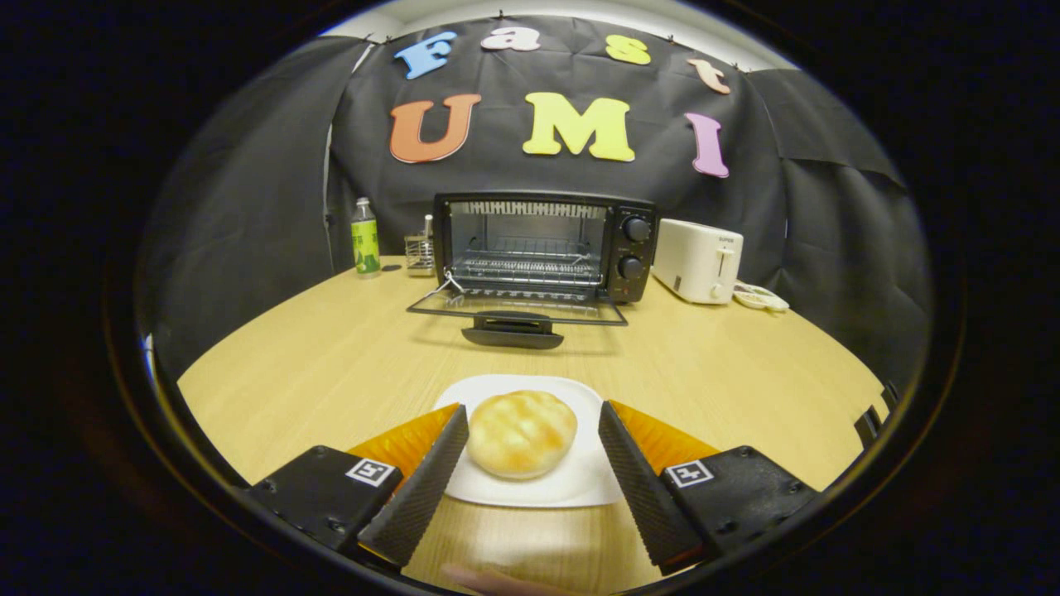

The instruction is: Open the toaster oven, put the food inside, and close the toaster oven door.

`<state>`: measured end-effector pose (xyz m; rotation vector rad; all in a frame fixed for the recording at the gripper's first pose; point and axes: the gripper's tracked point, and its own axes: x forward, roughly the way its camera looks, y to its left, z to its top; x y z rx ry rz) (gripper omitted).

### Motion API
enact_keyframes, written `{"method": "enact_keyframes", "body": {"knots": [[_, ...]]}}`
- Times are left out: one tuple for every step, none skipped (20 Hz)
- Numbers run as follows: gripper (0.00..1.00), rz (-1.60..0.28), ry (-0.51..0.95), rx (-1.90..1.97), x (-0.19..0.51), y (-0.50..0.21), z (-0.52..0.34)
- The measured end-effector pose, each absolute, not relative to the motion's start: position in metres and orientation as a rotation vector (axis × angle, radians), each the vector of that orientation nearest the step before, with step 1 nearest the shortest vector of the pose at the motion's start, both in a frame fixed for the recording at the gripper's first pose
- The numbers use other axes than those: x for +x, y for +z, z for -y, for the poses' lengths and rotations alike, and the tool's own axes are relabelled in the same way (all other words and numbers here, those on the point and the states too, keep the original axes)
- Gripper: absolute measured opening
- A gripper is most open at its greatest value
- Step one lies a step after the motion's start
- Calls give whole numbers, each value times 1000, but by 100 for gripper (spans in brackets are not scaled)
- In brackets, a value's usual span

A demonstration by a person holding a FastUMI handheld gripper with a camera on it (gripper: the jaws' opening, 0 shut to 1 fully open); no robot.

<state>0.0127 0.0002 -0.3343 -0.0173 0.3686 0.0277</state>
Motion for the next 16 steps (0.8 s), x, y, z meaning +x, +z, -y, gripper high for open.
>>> {"method": "enact_keyframes", "body": {"knots": [[100, -382, 31, -10, 13, -338, -2], [100, -389, 35, -7, 12, -340, -5], [100, -396, 34, -13, 13, -342, -6], [100, -407, 31, -22, 13, -345, -5], [100, -411, 27, -26, 14, -347, -6], [100, -415, 27, -22, 14, -349, -6], [100, -424, 28, -13, 14, -352, -6], [99, -436, 31, -3, 14, -357, -8], [98, -448, 31, 5, 15, -361, -8], [97, -460, 28, 14, 16, -365, -6], [96, -468, 28, 23, 17, -366, -5], [96, -455, 27, 32, 18, -365, -6], [93, -457, 21, 33, 18, -364, -5], [91, -458, 21, 36, 18, -363, -5], [89, -453, 20, 47, 19, -362, -4], [88, -446, 17, 59, 18, -360, -3]]}}
